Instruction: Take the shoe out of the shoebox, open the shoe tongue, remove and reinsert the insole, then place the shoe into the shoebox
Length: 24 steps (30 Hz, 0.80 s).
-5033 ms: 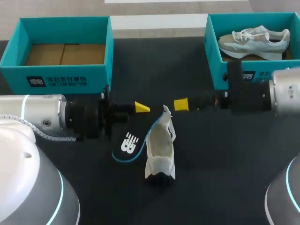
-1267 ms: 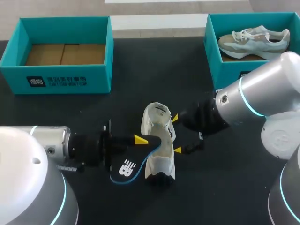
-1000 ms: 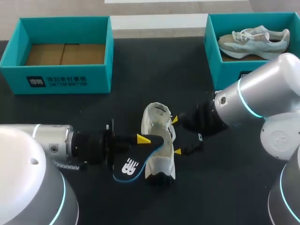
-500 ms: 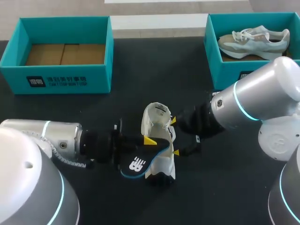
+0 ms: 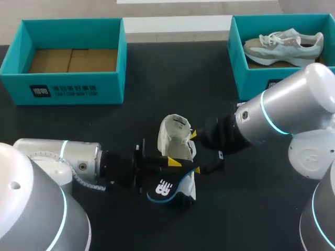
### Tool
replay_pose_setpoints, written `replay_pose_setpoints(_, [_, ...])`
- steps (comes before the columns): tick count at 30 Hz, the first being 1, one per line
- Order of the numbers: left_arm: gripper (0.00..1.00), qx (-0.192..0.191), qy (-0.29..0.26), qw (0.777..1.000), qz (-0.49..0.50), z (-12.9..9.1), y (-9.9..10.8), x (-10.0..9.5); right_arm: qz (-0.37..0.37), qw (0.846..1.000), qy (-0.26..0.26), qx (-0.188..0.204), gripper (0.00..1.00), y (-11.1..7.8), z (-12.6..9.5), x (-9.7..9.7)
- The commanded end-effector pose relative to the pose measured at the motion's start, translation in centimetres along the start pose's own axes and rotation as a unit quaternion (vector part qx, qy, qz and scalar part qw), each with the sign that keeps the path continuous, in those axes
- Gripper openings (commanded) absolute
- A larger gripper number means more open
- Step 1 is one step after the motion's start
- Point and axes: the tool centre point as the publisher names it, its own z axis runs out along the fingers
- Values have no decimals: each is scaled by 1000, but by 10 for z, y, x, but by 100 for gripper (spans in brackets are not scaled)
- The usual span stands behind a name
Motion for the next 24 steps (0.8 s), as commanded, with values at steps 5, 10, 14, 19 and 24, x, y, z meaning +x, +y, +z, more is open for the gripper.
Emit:
replay_pose_setpoints(5, [0,-11,-13,1000,-5,8,6,4,0,1000,-2,0,100,0,1,1])
replay_pose_setpoints(10, [0,-16,-13,1000,-9,13,9,6,0,1000,-2,0,100,0,1,1])
replay_pose_setpoints(14, [0,-19,-13,1000,-14,14,17,5,0,1000,-2,0,100,0,1,1])
replay_pose_setpoints(19, [0,-23,-13,1000,-13,17,22,3,0,1000,-2,0,100,0,1,1])
replay_pose_setpoints(24, [0,-32,-13,999,-14,14,24,4,0,1000,-2,0,100,0,1,1])
